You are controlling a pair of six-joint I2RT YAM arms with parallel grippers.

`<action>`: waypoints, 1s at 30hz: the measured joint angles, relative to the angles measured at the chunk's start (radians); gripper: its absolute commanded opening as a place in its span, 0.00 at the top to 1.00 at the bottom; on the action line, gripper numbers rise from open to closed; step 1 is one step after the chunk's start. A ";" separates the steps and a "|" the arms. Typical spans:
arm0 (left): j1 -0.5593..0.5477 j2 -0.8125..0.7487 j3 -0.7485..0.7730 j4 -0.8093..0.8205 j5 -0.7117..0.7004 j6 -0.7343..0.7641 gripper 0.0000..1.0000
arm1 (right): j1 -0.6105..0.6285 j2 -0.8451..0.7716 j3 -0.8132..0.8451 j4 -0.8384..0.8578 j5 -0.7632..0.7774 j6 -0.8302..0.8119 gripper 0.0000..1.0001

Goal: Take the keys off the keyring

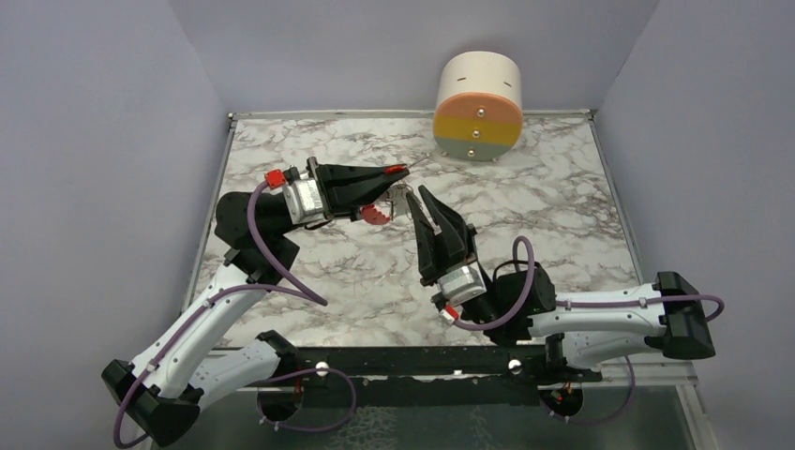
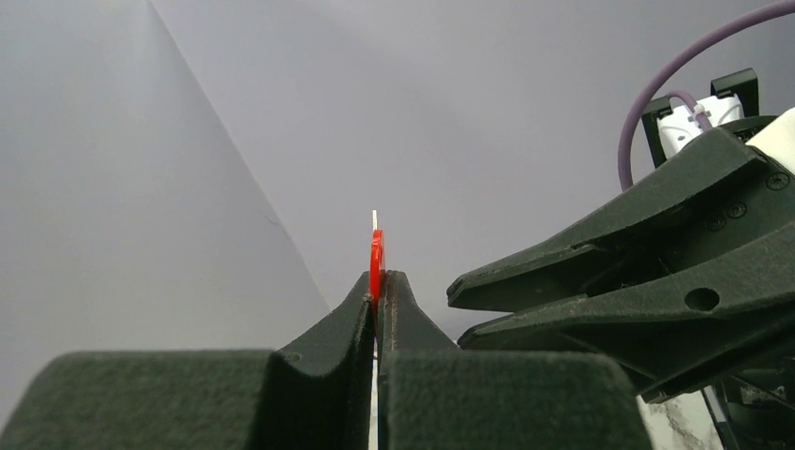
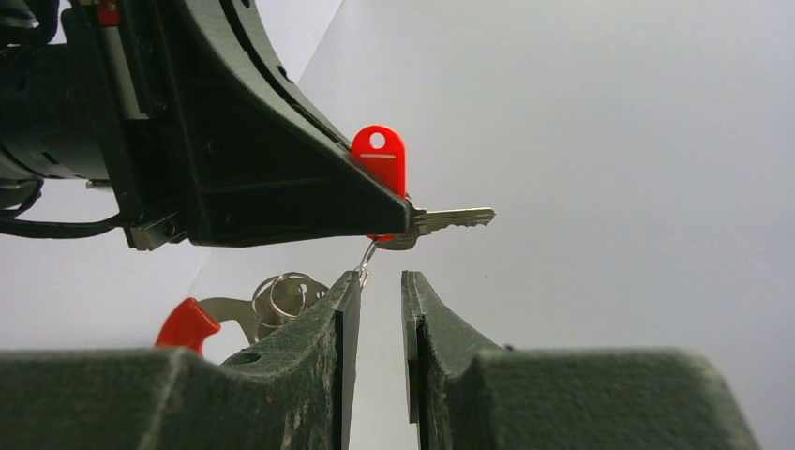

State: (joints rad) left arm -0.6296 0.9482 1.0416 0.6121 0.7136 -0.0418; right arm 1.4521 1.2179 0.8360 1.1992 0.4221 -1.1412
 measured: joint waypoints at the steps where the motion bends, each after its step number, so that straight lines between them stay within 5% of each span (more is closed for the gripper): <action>1: 0.000 0.000 -0.001 0.000 0.000 0.000 1.00 | 0.000 0.005 0.000 0.003 0.000 -0.004 0.77; 30: 0.000 -0.019 -0.008 0.000 0.004 0.000 1.00 | 0.000 -0.022 -0.003 0.020 0.029 -0.037 0.77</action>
State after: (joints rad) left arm -0.6296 0.9291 1.0336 0.6121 0.7177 -0.0422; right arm 1.4521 1.1961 0.8326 1.2190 0.4511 -1.1782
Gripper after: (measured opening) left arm 0.019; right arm 0.228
